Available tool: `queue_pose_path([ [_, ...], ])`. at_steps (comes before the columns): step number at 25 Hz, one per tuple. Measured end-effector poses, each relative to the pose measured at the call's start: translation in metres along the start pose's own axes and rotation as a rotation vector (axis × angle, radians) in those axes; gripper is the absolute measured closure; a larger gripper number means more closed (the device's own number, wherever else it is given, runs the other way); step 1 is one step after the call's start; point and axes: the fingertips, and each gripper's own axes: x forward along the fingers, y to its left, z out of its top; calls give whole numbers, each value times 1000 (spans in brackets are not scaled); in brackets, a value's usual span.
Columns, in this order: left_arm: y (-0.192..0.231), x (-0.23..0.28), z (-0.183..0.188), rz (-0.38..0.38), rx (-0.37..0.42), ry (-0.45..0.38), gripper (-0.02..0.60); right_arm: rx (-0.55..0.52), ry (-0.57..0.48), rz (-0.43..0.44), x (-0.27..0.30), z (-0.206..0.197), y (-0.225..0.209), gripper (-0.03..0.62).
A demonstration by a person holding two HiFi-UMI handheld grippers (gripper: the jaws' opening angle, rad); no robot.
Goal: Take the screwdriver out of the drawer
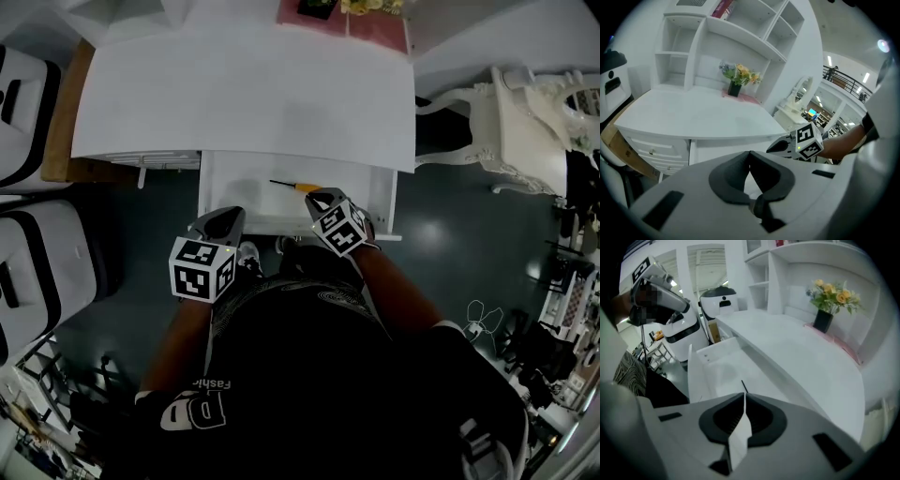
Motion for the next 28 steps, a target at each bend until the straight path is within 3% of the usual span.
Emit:
queue_pose_path([
  [6, 16, 8, -10, 42, -62, 33, 568, -193, 112, 29, 35, -19, -5, 553],
  [13, 24, 19, -13, 70, -111, 43, 568, -325, 205, 75, 72, -37, -10, 531],
  [28, 36, 26, -20, 109, -180, 53, 568, -444, 314, 127, 120, -52, -16, 501],
])
